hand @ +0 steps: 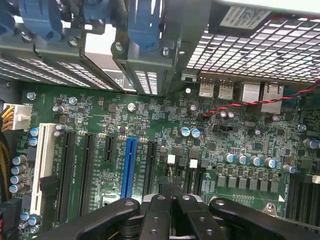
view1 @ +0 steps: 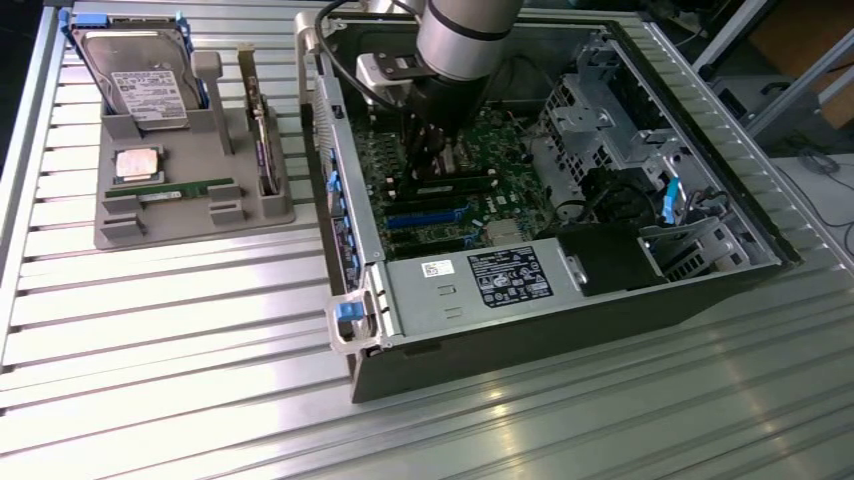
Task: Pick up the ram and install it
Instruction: 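Press down the ram until it locks into place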
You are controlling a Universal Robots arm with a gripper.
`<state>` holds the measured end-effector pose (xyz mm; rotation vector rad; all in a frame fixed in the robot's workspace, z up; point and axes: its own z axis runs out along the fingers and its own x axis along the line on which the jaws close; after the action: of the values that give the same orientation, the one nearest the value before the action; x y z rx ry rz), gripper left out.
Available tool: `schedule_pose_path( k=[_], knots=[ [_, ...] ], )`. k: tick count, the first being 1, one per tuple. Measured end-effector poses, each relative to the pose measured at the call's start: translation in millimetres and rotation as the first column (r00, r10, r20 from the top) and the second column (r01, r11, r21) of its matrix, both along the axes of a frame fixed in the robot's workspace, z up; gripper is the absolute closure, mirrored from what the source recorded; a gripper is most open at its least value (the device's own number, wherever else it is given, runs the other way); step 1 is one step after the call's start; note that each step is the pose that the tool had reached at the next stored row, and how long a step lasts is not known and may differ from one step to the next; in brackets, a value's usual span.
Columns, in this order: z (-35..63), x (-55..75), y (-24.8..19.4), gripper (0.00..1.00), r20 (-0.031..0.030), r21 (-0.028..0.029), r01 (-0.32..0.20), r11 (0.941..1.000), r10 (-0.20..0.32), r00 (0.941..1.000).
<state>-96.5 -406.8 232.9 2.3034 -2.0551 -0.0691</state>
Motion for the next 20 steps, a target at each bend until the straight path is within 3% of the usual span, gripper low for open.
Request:
schedule_pose_path(
  k=[8, 9, 11, 18, 20],
  knots=[
    [-3.6, 0.1, -0.2, 0.89, -0.0001, -0.0001, 0.0, 1.0, 0.0, 1.0],
    [-0.5, 0.3, 0.1, 0.89, 0.0014, 0.0024, 0.0, 1.0, 0.0, 1.0],
    [13.1, 0.1, -0.2, 0.89, 0.0, 0.0001, 0.0, 1.0, 0.0, 1.0],
    [53.5, 0.1, -0.2, 0.89, 0.0001, 0.0002, 0.0, 1.0, 0.0, 1.0],
    [56.7, 0.5, -0.2, 0.89, 0.0003, 0.0006, 0.0, 1.0, 0.0, 1.0]
  ],
)
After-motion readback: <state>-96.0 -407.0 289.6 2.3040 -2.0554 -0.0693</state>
